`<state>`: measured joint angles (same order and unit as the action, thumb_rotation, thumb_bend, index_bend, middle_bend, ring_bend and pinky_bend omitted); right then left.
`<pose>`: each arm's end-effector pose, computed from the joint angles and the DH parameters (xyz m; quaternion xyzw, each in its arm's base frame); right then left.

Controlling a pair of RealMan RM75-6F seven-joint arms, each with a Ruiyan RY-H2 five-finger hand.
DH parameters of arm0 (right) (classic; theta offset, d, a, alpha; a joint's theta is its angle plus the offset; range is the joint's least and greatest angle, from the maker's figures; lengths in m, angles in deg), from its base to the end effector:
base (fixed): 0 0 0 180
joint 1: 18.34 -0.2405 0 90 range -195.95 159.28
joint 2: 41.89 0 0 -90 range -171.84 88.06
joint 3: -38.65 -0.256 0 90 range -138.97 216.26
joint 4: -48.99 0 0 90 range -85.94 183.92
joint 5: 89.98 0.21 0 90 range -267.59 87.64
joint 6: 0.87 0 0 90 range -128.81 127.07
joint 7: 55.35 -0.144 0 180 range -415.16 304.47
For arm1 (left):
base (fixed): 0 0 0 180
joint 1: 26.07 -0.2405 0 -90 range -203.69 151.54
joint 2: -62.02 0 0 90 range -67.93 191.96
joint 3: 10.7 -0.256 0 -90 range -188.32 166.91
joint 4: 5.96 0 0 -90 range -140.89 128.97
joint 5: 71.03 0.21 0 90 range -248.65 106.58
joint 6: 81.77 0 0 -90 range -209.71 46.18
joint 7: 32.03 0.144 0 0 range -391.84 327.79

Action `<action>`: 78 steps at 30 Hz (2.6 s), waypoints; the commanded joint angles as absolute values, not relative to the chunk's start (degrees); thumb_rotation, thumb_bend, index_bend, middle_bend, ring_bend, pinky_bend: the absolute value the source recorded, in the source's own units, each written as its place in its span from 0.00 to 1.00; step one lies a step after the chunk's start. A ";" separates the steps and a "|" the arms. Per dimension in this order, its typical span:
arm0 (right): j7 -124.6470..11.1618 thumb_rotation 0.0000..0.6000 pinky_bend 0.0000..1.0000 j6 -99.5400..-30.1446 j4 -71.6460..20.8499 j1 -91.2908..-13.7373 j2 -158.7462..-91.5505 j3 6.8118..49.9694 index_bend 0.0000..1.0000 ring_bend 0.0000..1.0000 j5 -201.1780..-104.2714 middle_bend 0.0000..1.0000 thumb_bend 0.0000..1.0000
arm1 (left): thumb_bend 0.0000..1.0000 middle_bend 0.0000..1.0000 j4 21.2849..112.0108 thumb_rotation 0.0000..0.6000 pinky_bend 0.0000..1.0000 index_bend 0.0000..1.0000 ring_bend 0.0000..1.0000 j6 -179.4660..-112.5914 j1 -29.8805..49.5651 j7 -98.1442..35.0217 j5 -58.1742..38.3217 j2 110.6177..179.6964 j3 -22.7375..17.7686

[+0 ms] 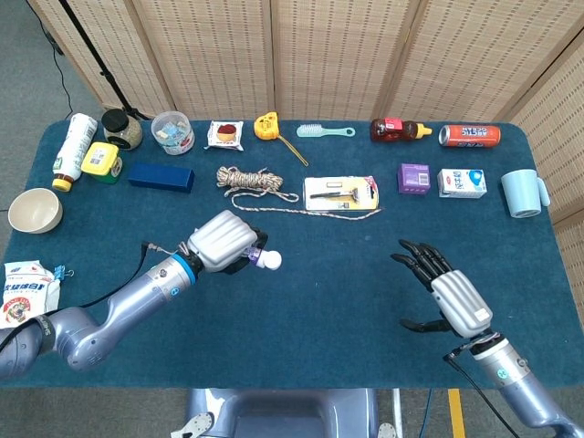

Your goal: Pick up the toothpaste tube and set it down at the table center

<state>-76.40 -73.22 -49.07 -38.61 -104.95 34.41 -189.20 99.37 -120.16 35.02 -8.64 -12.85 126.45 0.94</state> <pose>-0.2139 -0.2425 0.1189 0.6691 -0.4348 0.5108 0.3198 -0.0349 0.3523 0.0615 -0.8602 -0.2465 -0.3231 0.3081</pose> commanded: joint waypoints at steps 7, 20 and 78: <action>-76.57 1.00 0.00 -70.59 -48.41 -42.03 -107.66 34.27 0.11 0.00 -188.89 0.00 0.00 | 1.00 0.52 99.31 1.00 0.63 0.62 0.58 -118.90 39.97 -6.35 -18.86 126.55 0.47; -77.35 1.00 0.00 -67.64 -48.04 -46.77 -110.70 33.99 0.11 0.00 -188.21 0.00 0.00 | 1.00 0.52 99.78 1.00 0.63 0.62 0.58 -119.94 46.96 -1.08 -27.13 127.38 -2.67; -76.20 1.00 0.00 -62.43 -48.06 -54.99 -115.32 34.64 0.12 0.00 -183.86 0.00 0.00 | 1.00 0.52 96.10 1.00 0.63 0.62 0.58 -123.94 58.12 1.74 -38.64 134.06 -8.48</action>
